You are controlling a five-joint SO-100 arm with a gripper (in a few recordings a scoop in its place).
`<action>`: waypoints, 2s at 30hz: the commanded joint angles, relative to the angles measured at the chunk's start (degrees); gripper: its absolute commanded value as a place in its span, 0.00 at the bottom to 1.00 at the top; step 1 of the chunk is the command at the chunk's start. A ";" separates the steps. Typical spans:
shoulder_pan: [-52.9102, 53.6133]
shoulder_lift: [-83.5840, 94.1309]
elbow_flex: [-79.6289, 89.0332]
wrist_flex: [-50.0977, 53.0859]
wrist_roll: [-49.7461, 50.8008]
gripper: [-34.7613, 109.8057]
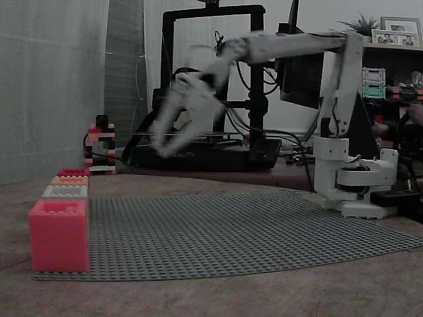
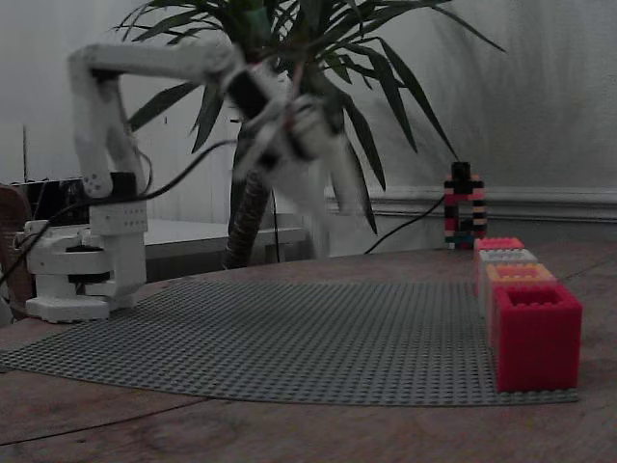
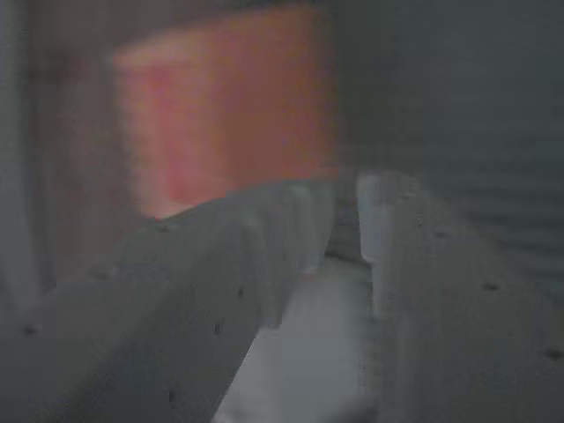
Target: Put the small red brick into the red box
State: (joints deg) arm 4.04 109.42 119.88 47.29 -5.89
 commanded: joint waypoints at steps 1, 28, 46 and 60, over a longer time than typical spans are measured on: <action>-1.41 21.45 17.23 2.46 -0.09 0.24; -5.01 75.06 43.95 33.13 7.29 0.24; -7.03 75.06 43.95 33.13 9.32 0.24; -7.03 75.06 43.95 33.13 9.49 0.24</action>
